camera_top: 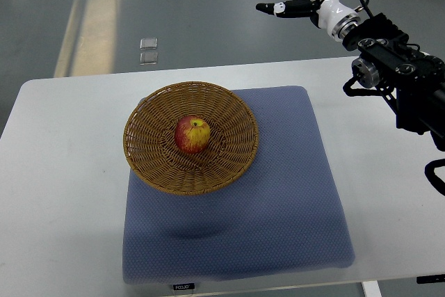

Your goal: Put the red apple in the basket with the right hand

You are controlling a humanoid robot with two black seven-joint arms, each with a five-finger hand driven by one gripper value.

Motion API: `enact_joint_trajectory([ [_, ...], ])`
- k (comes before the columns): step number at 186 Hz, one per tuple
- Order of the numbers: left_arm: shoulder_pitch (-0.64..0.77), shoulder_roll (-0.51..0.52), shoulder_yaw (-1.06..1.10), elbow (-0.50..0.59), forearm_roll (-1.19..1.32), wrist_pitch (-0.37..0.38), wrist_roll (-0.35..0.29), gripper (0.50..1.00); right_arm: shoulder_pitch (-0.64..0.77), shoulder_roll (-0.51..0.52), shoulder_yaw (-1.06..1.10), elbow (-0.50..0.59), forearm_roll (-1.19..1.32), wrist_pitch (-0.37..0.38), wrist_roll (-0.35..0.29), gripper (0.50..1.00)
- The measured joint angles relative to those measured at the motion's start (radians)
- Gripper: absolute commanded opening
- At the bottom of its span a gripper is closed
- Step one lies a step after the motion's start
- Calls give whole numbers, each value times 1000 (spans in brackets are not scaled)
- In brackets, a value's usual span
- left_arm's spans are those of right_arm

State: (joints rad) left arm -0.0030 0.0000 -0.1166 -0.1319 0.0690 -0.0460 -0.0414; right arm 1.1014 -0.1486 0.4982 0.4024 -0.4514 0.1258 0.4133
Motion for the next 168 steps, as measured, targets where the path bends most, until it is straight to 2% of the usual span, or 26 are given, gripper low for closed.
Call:
enact_joint_trajectory([
  [28,0,0,0,0,0,0,0,1000,-43,4,-7,-20,261,-5,-102,921],
  [78,0,0,0,0,0,0,0,1000,-82,12,-1,-25,485,9,-200,921],
  [122,0,0,0,0,0,0,0,1000,-99,12,5,-24,598,130,-215,921],
  [168,0,0,0,0,0,0,0,1000,-130,16,96,-23,600,152,-203,924],
])
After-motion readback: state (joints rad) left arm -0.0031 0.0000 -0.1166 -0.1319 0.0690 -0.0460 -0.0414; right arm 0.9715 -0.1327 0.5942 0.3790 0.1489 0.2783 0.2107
